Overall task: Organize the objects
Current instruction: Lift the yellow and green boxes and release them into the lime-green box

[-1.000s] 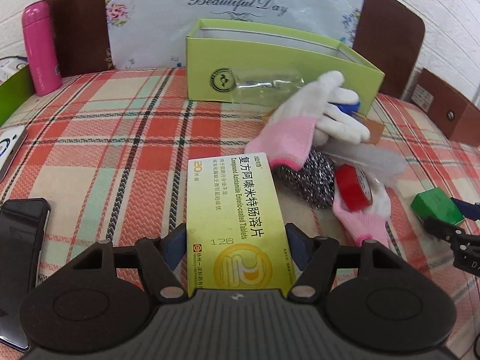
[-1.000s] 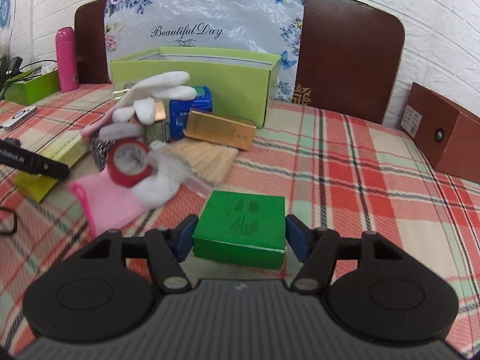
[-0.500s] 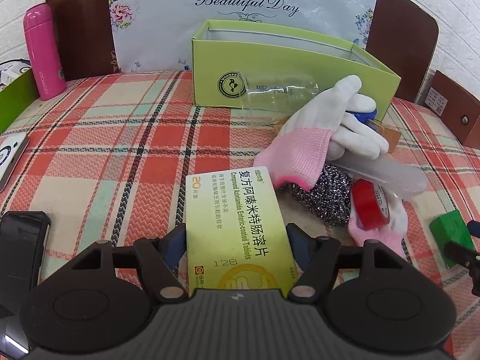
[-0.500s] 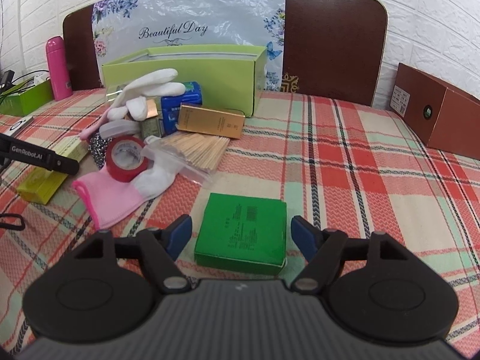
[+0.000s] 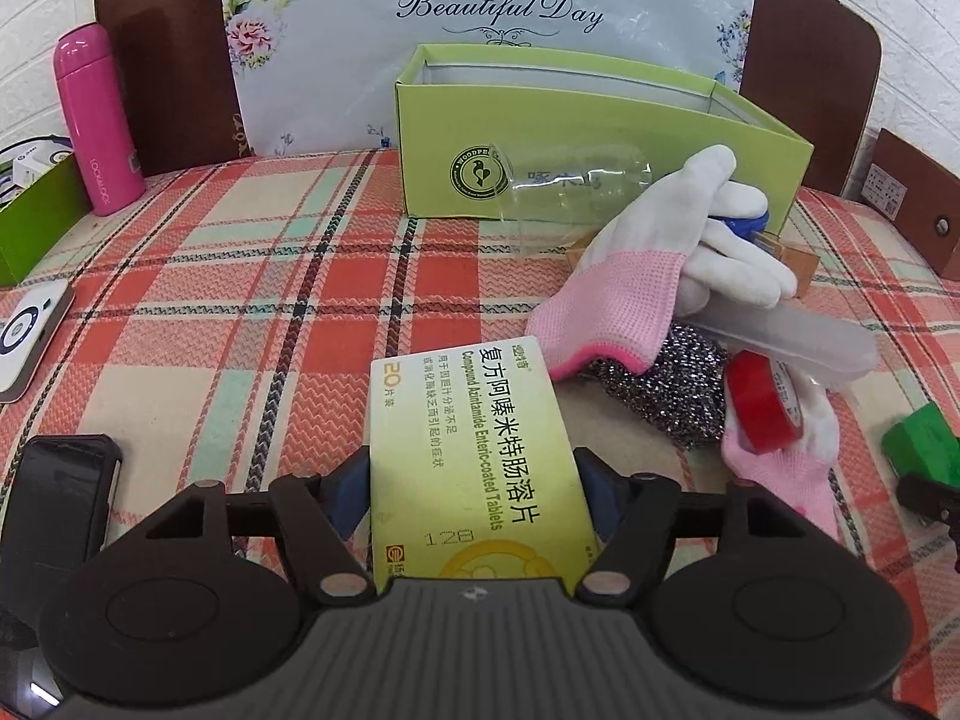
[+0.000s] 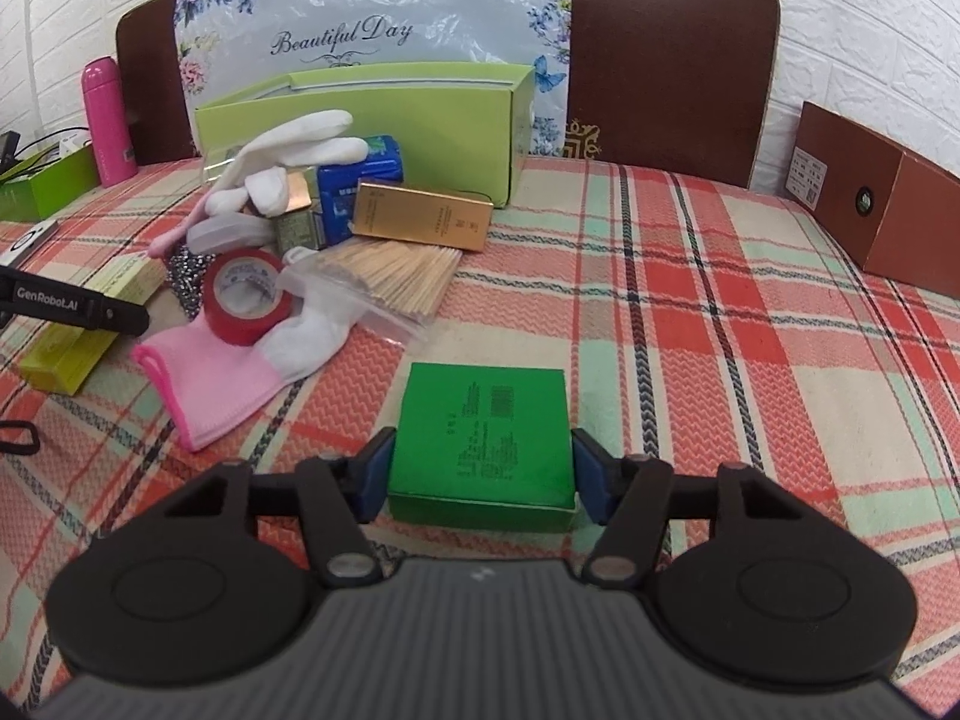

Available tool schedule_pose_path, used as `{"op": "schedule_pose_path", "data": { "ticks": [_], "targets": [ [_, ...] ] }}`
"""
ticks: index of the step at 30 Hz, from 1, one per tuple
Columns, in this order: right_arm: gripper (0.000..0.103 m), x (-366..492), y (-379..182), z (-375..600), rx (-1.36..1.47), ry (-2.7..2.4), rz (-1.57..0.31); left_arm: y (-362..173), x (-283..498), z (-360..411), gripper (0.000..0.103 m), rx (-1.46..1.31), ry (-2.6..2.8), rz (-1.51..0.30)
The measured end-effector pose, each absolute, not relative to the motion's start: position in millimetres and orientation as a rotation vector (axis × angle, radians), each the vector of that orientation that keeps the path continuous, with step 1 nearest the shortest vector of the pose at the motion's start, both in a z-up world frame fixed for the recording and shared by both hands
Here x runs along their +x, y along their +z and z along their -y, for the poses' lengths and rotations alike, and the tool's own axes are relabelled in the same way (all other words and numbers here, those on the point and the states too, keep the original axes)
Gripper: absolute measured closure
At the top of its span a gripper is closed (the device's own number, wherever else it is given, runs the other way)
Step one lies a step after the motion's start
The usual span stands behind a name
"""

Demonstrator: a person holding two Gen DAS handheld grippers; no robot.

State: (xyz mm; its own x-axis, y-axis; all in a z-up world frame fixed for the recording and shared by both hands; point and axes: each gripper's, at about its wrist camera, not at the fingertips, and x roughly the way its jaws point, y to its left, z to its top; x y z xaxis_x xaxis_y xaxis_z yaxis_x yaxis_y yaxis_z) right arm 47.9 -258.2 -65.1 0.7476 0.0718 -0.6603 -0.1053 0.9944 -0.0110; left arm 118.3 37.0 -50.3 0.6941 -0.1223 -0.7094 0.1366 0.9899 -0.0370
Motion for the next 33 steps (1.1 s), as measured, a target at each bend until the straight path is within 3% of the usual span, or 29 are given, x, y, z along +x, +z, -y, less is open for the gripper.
{"op": "schedule_pose_path", "data": {
  "ticks": [9, 19, 26, 33],
  "targets": [
    [0.044, 59.1, -11.4, 257.4, -0.017, 0.171, -0.564, 17.4, 109.7, -48.4, 0.031, 0.017, -0.210, -0.620],
    [0.044, 129.7, 40.0, 243.2, -0.068, 0.229, -0.408, 77.2, 177.8, -29.9, 0.031, 0.012, -0.262, -0.483],
    [0.044, 208.3, 49.6, 235.3, -0.110, 0.219, -0.389, 81.6, 250.0, -11.9, 0.031, -0.006, -0.264, -0.492],
    [0.044, 282.4, 22.4, 219.0, -0.206, 0.229, -0.441, 56.5, 310.2, -5.1, 0.031, 0.020, -0.260, -0.556]
  ]
}}
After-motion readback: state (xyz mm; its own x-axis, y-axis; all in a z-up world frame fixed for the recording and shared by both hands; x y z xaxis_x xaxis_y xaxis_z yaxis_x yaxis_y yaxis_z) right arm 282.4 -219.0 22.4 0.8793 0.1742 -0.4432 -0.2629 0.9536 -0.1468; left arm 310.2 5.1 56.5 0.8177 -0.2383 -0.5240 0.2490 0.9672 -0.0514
